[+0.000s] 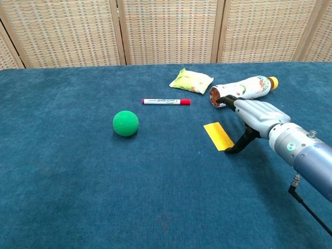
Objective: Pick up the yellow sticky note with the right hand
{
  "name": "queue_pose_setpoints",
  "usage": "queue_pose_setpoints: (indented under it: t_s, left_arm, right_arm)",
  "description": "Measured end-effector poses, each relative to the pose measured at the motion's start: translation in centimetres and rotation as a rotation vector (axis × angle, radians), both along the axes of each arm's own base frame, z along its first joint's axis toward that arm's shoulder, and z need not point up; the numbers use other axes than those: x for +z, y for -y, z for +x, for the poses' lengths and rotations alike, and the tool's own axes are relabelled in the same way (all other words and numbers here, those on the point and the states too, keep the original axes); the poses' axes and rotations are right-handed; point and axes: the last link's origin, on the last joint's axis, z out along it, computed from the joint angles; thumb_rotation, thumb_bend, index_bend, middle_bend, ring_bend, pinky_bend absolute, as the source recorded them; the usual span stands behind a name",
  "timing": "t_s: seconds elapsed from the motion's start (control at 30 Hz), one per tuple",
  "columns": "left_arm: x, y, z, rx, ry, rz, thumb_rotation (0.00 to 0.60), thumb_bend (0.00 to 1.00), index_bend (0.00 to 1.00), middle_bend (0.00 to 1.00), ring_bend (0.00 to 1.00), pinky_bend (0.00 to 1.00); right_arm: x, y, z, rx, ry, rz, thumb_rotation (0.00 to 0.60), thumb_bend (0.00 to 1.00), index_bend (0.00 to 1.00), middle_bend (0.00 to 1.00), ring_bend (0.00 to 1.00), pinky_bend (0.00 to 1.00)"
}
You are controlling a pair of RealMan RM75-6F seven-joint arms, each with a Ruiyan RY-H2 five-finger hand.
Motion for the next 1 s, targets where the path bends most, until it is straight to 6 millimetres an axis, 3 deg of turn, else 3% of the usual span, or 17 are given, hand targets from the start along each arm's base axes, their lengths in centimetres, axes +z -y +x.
queue_pose_setpoints:
  t_s: [0.23,0.4,0.77,1.0]
  left_arm:
    - [0.1,0.0,0.0,-0.001,0.004,0.002,0.6,0.13,0.0,0.0,0.0,0.09]
    - [0.0,0.0,0.1,-0.002,0.005,-0.001,0.6,0.13,0.0,0.0,0.0,0.09]
    - [-0.1,0.1,0.2,-0.008,0.006,-0.004,0.6,0.13,0.0,0.0,0.0,0.09]
    - [-0.1,0.2,0.3,-0.013,0.007,-0.004,0.6,0.13,0.0,0.0,0.0,0.09]
  right_arm:
    - [-0.2,0.2,-0.1,0.024,0.024,-0.062,0.6,0.4,0.06,0.0,0.0,0.0]
    - [0.1,0.2,0.3,0.052,0.054,-0.101,0.6,0.44,0.06,0.0,0.0,0.0]
    - [1.6,-0.3,1.1,0.103,0.101,-0.156,0.6,0.44,0.07,0.0,0.0,0.0]
    - [2.8,-1.3,1.3,0.119,0.121,-0.172,0.6,0.36,0.07,0.0,0.0,0.0]
